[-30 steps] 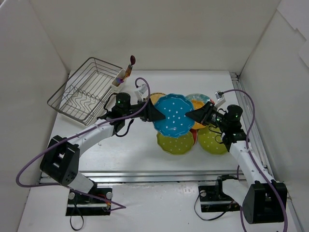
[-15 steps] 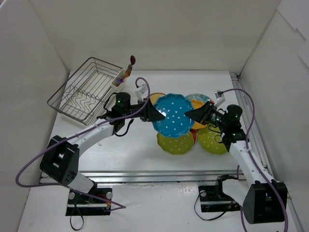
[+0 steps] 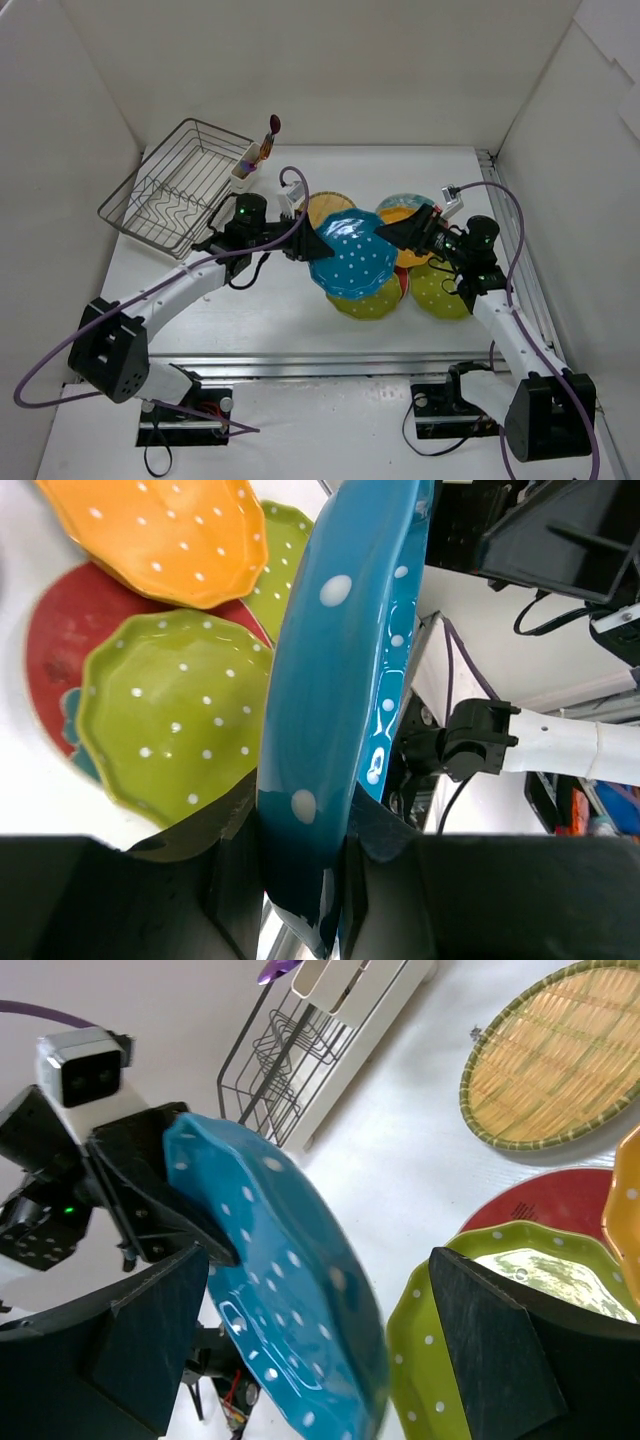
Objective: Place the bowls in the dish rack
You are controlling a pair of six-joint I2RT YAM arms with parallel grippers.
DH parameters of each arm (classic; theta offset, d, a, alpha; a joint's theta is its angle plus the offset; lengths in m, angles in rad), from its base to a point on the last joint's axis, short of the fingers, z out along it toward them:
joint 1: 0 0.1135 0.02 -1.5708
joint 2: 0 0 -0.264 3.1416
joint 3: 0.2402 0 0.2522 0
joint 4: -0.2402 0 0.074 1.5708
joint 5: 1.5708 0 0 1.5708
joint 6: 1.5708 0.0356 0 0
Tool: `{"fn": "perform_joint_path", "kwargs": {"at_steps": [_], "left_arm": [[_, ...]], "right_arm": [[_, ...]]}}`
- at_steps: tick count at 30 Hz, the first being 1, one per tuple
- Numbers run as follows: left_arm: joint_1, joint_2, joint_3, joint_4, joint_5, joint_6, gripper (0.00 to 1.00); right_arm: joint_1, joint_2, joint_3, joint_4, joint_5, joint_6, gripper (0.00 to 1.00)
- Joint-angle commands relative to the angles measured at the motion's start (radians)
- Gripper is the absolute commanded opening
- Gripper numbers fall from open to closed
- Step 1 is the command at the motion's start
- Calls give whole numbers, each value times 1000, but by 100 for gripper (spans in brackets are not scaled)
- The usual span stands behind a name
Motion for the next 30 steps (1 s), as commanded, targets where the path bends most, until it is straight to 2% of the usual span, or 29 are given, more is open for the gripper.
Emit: {"fn": "perform_joint_path", "kwargs": {"at_steps": [1, 2, 3, 6, 7, 8, 10, 14, 16, 21, 25, 30], "left_arm": [[46, -131, 81, 100, 19, 52, 0], [57, -157, 84, 63, 10, 64, 0], [67, -172, 93, 43, 1, 93, 0], [116, -235, 145, -88, -65, 168, 0], [129, -249, 165, -134, -96, 241, 0], [153, -281, 185, -229, -167, 283, 0], [179, -330, 233, -320, -302, 395, 0], [250, -417, 258, -362, -540, 564, 0], [296, -440, 258, -347, -649, 622, 0], [399, -445, 224, -196, -751, 862, 0], [544, -396, 221, -39, -705, 936, 0], [649, -323, 250, 74, -635, 1020, 0]], "right_arm": [[2, 5, 63, 48, 29, -40, 90], [2, 4, 73, 2, 41, -66, 90], [1, -11, 86, -126, 60, -139, 90], [2, -60, 140, -284, 150, -233, 91], [4, -74, 157, -357, 193, -278, 91], [1, -91, 165, -382, 213, -293, 91], [1, -127, 188, -431, 264, -319, 91], [1, -142, 205, -458, 275, -347, 92], [2, -127, 212, -458, 267, -356, 92], [1, -61, 228, -447, 229, -369, 91], [2, -58, 211, -424, 203, -369, 91], [16, -24, 192, -405, 183, -350, 91]]}}
